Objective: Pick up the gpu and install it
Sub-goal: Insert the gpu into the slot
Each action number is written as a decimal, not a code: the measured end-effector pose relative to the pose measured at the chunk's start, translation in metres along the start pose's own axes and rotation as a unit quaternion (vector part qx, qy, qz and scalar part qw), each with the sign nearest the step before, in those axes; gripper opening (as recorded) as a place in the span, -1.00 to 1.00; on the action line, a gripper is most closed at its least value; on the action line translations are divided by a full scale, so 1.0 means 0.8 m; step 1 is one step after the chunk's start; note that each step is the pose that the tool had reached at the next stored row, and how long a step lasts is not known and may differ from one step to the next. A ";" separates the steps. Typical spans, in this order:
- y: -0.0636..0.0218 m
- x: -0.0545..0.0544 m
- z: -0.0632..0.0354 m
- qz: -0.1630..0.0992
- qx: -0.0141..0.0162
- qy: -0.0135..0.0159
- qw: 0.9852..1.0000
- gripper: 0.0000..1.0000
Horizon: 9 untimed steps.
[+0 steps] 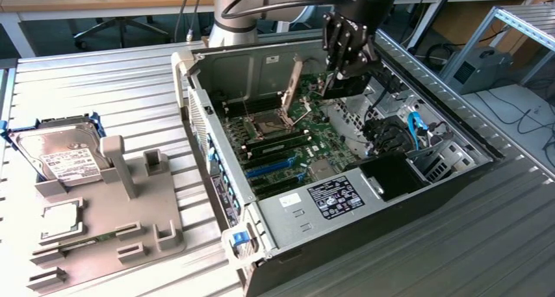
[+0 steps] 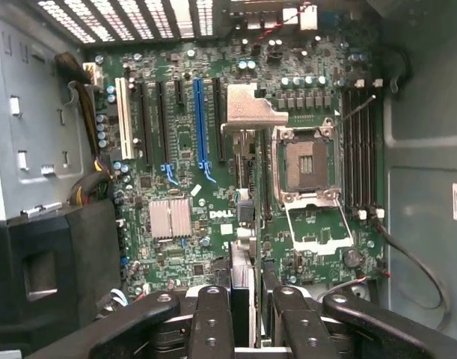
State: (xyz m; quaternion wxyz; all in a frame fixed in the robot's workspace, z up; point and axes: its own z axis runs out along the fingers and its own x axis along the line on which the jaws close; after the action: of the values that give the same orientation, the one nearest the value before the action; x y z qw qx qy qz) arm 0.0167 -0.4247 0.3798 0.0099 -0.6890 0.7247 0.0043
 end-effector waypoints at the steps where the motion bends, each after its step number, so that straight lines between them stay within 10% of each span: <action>1: 0.000 0.000 0.000 -0.006 0.000 0.000 1.000 -0.47; 9: 0.000 0.000 0.000 -0.027 -0.001 0.000 1.000 -0.47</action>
State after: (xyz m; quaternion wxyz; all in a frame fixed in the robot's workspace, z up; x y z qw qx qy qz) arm 0.0166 -0.4247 0.3798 0.0097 -0.7086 0.7055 0.0045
